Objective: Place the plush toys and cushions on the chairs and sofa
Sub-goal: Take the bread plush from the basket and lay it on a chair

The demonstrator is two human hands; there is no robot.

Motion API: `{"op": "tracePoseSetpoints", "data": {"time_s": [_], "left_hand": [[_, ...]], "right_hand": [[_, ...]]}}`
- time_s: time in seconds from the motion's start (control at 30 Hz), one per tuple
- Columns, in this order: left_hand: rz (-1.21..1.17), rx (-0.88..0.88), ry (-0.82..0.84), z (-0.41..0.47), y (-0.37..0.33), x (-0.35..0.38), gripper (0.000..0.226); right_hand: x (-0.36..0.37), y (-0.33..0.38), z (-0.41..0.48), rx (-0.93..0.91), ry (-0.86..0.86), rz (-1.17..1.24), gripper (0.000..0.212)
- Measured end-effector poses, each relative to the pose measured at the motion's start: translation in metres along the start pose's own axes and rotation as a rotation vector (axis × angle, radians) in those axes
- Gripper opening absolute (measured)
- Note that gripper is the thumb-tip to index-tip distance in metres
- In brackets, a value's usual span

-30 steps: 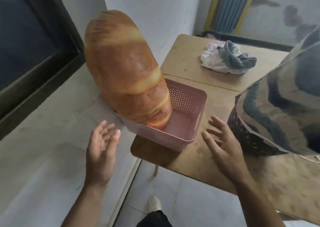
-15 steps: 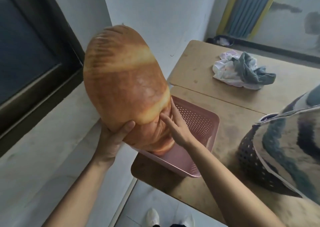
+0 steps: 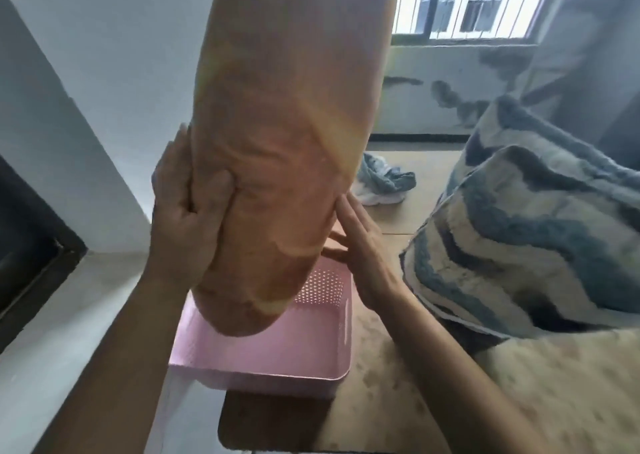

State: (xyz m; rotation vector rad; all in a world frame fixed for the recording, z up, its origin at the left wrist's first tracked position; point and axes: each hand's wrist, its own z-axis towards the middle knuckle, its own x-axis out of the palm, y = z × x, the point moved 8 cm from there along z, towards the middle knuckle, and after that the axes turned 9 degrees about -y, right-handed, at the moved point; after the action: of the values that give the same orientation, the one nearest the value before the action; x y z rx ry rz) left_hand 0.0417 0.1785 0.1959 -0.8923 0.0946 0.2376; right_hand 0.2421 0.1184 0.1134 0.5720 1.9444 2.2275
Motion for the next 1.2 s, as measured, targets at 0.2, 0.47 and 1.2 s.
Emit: {"op": "tracePoseSetpoints", "data": {"time_s": [0.2,0.47,1.2], "left_hand": [[-0.391,0.038,0.222,-0.014,-0.087,0.065,0.073],[-0.85,-0.005,0.741,-0.141,-0.22,0.11,0.065],[-1.189,-0.024,1.917,-0.773,-0.56,-0.115,0.064]], "right_hand": [[-0.072,0.059,-0.079,-0.182,-0.423,-0.045,0.066],[-0.149,0.103,-0.305,-0.279,-1.066,-0.301,0.045],[-0.058,0.105,-1.065,-0.379,-2.23,-0.391,0.062]]}}
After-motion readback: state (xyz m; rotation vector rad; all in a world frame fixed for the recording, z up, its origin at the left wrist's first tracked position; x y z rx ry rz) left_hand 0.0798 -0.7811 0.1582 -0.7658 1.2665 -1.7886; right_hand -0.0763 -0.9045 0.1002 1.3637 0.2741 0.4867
